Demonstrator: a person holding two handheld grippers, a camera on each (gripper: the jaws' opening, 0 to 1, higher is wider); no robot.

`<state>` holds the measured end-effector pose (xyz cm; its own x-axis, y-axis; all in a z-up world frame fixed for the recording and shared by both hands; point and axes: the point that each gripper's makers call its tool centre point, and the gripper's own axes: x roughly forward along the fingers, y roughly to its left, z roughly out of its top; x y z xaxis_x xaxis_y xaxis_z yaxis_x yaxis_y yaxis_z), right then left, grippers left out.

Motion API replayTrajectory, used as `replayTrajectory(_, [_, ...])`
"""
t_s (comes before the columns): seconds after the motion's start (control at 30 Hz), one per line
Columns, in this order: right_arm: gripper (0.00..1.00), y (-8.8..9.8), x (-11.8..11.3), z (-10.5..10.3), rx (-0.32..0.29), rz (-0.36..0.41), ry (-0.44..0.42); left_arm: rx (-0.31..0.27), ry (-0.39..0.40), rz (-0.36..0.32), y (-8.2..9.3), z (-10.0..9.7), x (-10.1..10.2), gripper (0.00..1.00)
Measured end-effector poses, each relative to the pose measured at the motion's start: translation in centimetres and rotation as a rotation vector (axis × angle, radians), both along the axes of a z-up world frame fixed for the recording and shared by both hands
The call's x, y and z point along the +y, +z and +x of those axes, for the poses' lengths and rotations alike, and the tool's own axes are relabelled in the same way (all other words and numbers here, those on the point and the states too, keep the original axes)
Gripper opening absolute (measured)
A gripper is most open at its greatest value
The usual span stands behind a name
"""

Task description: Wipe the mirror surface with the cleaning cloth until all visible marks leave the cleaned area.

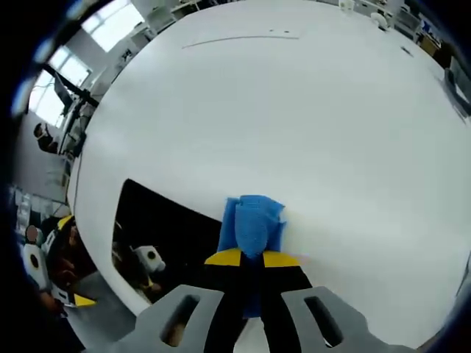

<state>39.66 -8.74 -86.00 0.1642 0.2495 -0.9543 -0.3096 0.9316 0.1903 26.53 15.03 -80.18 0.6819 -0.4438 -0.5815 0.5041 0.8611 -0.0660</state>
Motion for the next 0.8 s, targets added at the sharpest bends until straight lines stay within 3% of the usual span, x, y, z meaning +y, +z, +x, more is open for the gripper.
replayTrajectory(0.43, [0.02,0.5,0.2,-0.4,-0.001,0.011,-0.002,0.0,0.004,0.001,0.0,0.1,0.1,1.0])
replayTrajectory(0.8, [0.02,3.5,0.5,1.2,-0.049,0.032,-0.002,-0.003,0.008,-0.002,0.1,0.1,0.1,1.0])
